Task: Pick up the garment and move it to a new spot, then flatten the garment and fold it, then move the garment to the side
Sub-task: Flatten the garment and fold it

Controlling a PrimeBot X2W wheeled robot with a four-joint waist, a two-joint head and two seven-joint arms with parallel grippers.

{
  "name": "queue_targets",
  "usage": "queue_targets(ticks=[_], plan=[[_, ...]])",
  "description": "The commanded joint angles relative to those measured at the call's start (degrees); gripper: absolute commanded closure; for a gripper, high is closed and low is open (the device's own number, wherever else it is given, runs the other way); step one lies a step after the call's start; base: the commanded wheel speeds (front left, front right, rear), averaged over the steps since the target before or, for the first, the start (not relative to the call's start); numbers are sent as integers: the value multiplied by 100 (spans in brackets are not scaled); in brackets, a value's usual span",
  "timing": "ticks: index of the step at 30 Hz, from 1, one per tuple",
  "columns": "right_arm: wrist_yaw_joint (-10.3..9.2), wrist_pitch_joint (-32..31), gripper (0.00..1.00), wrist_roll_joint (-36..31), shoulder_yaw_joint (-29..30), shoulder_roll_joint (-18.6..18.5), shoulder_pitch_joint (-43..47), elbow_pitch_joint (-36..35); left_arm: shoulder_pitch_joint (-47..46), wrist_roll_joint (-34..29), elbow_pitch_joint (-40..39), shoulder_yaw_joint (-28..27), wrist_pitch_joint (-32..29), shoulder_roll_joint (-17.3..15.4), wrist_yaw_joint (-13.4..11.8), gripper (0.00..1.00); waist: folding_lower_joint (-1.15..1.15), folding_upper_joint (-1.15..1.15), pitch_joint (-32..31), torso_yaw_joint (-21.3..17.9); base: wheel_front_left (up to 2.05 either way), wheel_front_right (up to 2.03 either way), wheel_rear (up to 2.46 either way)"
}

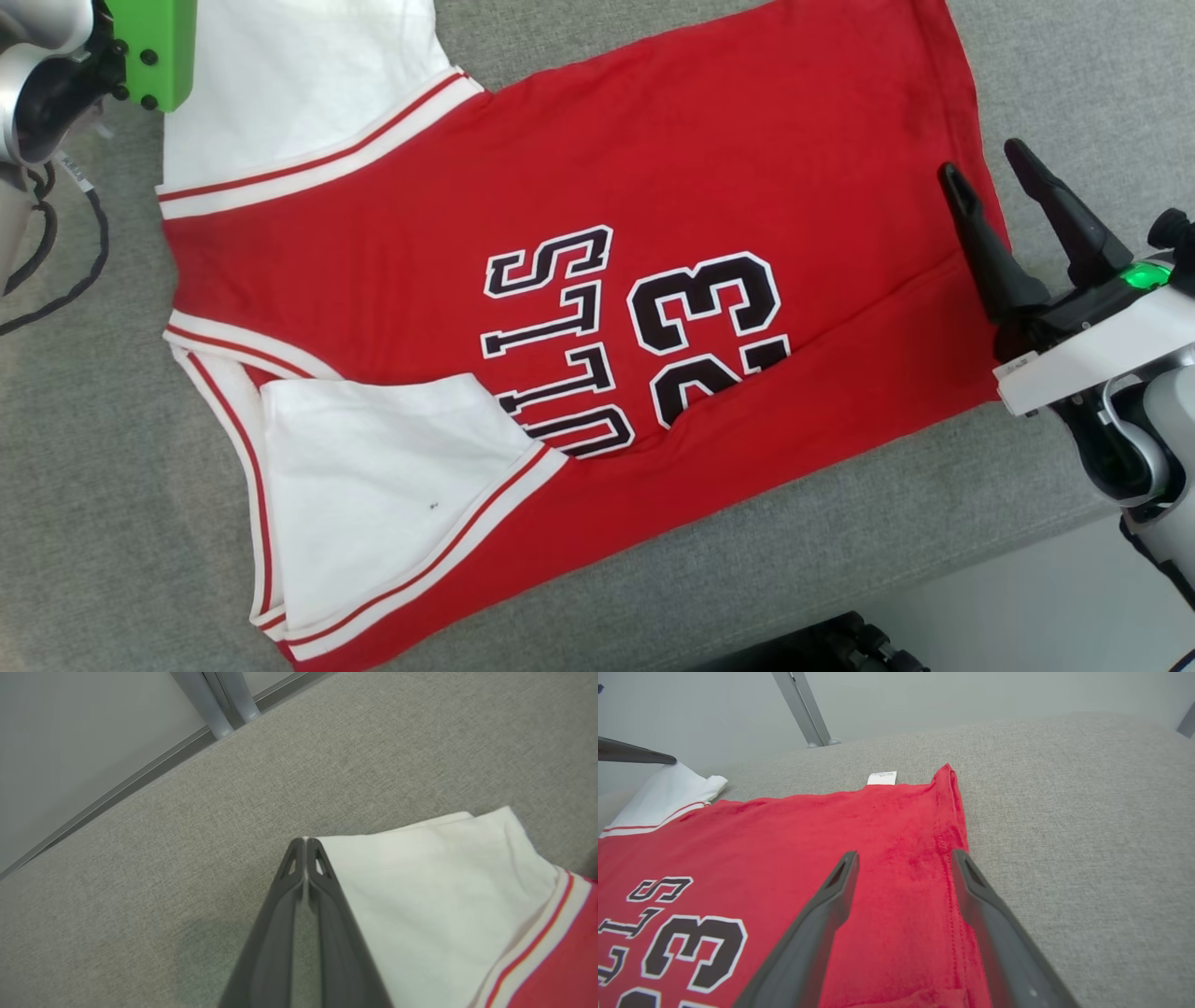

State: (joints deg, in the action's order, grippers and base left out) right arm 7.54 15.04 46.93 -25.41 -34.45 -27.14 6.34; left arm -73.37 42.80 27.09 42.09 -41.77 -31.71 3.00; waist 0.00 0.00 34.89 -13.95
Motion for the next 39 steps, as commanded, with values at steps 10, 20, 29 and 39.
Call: queue_targets(ticks=[10,20,29,39], plan=[[-11,-1302,0,336,94,-14,-935,954,331,246,-521,-28,3,-114,97,100,0,0,-391,171,0,0,0],[-8,-3654,0,-965,439,710,-2538,2147,563,303,-1211,53,-180,-263,-24,100,0,0,-433,345,0,0,0],[-10,-4254,0,-1753,1035,1355,-3134,3025,623,225,-1654,179,-246,-235,-73,100,0,0,-323,614,0,0,0],[-10,-4272,38,-2019,1237,1500,-3233,3351,677,225,-1838,226,-252,-282,-108,100,0,0,-290,692,0,0,0]])
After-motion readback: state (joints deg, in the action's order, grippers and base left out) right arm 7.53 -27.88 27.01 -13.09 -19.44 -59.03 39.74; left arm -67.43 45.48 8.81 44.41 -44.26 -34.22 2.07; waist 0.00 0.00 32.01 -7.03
